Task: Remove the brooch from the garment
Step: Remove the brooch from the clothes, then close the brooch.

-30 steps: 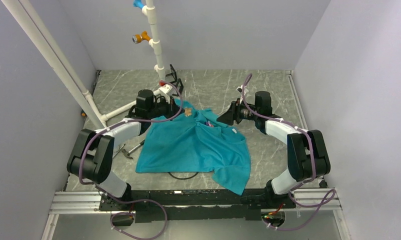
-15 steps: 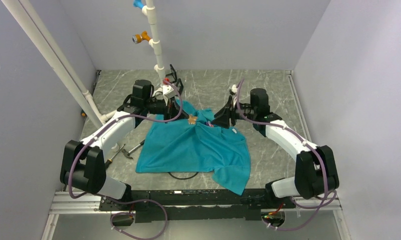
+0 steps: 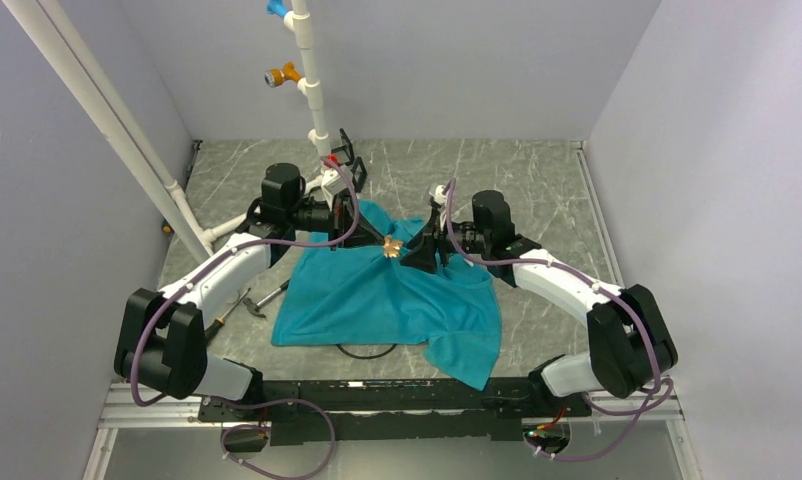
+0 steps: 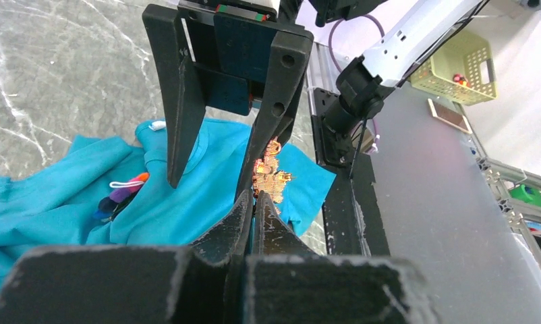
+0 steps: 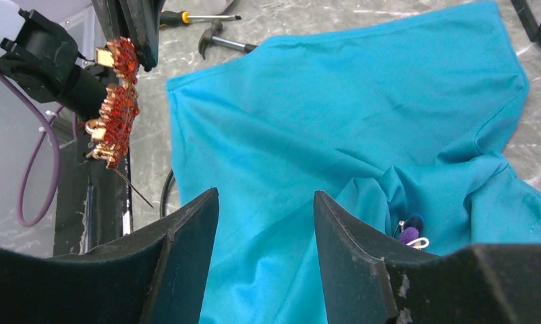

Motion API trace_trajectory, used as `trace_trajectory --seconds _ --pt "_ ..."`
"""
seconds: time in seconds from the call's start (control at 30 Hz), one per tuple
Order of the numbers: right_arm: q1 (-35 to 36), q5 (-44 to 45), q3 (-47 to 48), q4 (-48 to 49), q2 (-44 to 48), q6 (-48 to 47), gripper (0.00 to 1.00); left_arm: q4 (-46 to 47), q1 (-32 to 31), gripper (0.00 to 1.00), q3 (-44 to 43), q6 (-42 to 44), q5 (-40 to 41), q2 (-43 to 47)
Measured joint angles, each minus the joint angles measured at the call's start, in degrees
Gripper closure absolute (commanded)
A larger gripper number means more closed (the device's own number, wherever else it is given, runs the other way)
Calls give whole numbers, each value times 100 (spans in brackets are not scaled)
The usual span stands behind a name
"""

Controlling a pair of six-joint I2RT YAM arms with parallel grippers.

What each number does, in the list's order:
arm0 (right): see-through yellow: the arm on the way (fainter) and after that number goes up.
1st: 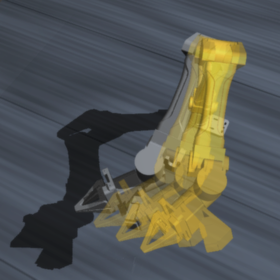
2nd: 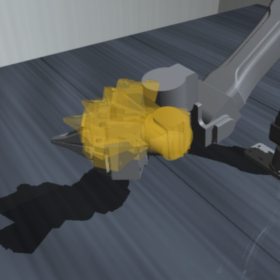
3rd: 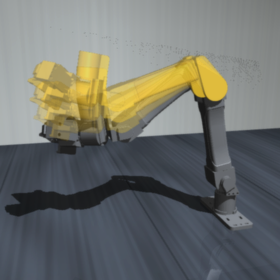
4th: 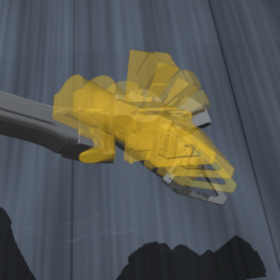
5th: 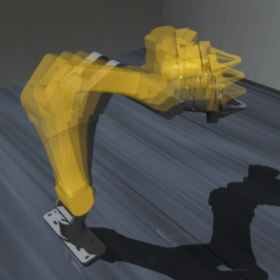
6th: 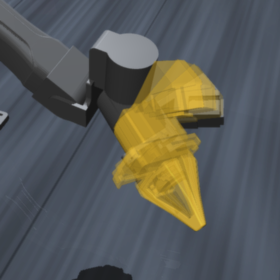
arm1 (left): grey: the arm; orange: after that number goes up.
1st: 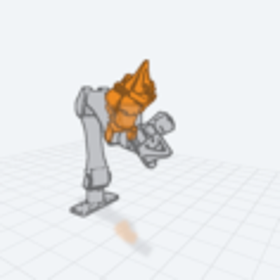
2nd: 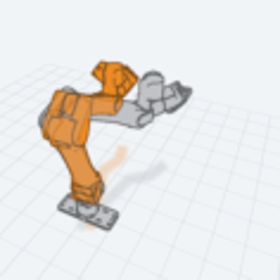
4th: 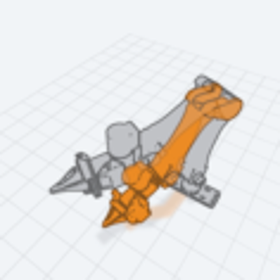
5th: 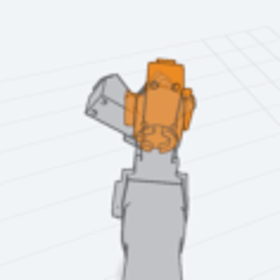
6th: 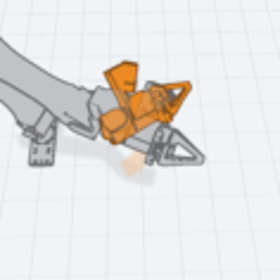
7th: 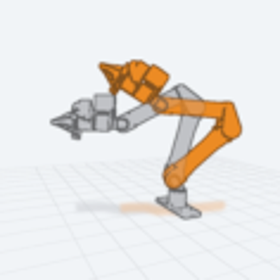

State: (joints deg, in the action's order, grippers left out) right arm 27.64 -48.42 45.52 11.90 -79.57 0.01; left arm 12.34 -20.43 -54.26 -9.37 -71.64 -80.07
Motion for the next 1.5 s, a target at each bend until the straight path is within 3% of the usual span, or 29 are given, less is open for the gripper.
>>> trace_trajectory --seconds 0.23,0.73,0.9,1.5 --pt "9 -13 0 201 0 243 40 643 -2 100 90 -643 -48 -33" --pt "9 -459 0 234 144 669 33 619 -2 100 85 -678 66 -367" --pt "9 -525 4 240 184 796 26 551 -2 100 59 -647 129 -540" --pt "-105 -568 17 328 157 1102 37 -437 -317 100 -61 341 142 -560"
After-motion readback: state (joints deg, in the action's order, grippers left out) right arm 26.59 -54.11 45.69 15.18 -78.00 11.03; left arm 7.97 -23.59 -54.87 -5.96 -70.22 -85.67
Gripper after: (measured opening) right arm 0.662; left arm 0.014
